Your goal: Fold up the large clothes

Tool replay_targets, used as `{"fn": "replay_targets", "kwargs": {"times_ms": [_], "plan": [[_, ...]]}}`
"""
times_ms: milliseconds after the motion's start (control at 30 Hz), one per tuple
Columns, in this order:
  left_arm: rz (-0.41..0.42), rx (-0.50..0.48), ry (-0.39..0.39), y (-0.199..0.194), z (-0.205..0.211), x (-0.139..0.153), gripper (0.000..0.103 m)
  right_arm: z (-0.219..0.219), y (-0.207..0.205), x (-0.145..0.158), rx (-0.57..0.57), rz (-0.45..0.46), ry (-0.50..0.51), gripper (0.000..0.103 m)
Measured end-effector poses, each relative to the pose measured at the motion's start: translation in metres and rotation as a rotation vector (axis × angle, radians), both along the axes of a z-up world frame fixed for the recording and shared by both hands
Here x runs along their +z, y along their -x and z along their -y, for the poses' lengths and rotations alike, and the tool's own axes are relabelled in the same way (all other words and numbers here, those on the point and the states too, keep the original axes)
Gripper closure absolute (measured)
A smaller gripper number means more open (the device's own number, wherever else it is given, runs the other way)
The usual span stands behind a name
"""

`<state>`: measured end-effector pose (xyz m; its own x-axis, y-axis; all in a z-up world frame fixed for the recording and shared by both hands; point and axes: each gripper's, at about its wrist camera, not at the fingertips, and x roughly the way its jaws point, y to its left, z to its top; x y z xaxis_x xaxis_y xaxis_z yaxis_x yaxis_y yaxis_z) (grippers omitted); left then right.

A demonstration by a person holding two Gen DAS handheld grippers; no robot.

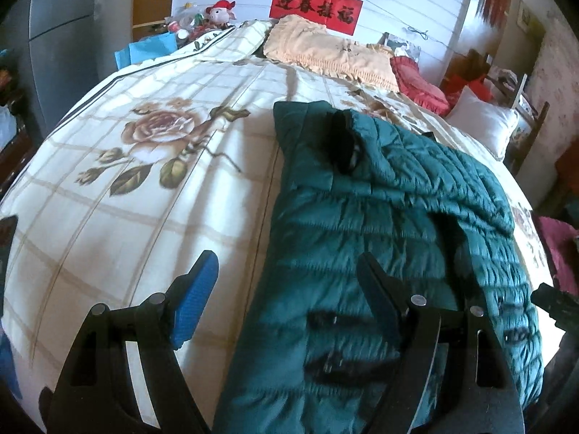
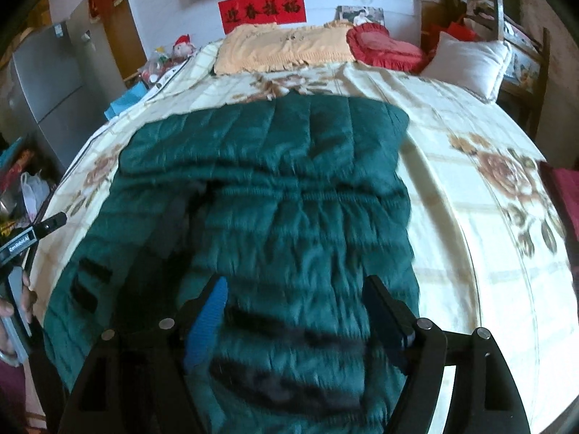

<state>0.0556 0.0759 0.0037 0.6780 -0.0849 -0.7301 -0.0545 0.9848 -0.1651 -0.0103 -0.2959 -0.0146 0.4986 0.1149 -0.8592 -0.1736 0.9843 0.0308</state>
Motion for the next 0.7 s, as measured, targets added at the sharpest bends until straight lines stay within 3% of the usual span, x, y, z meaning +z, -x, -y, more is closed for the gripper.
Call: {"fn": "replay_targets", "kwargs": {"times_ms": [700], "plan": [[-0.084,0.005,-0.026,0.062,-0.016,-0.026,0.024,0.038,0.062,-0.009,-0.062,-0.059,-0.022,0.024]]}}
